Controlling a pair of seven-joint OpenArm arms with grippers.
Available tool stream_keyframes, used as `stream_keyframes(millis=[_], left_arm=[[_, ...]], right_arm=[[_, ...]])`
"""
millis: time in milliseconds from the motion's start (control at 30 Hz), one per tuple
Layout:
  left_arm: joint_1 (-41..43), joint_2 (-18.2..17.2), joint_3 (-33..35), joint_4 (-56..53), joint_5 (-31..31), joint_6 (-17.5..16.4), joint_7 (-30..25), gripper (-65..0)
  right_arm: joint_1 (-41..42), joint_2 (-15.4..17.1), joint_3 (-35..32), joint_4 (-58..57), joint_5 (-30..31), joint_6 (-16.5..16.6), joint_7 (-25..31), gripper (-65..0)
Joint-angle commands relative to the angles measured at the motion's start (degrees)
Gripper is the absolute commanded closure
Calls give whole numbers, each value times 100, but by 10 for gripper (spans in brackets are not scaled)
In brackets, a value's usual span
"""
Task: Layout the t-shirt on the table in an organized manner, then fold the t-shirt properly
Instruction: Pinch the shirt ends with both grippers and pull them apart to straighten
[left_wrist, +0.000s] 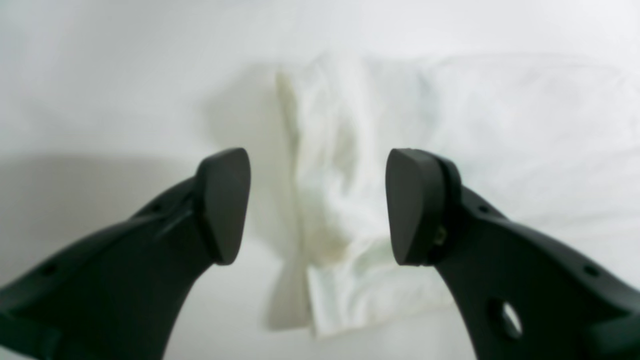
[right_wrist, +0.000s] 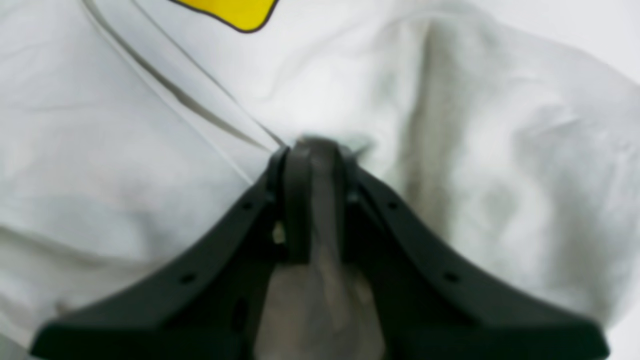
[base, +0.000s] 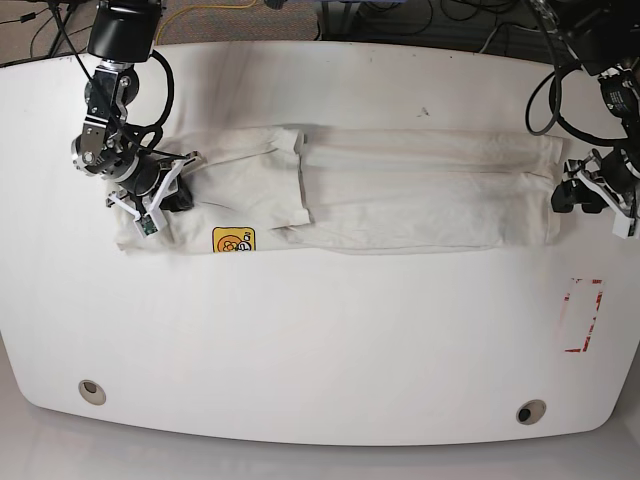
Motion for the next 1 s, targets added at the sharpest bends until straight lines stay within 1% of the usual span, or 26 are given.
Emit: stream_keyframes(millis=[0,100,233,433,567,700,967], left_arm=[[-52,-165,-40,-276,-313,-10,-72,-407],[-52,-174,-31,-443,-445,-10,-72,-407],[-52,-174,-5,-487,-374,-10,-81,-407],[-70,-139,443,-496,-269,-10,-107,-407],[-158,-130,681,-742,-269,-10,-362,-406],[-175,-130,953,-1208,-278,-10,-670,-404],[-228,-139,1182,-1331,-304,-10,-714,-401]], right_arm=[[-30,69,2,-14,-357,-95,-382,-75],[-21,69,2,-14,-357,-95,-382,-75],[-21,69,2,30,-331,-95,-382,-75],[-57,69,2,284,12,-95,-452,-75],[-57,96,2,372,118,-95,-637,-75],[-57,87,2,495,135,-95,-654,-75],[-48,87,2,504,126,-95,-654,-75]])
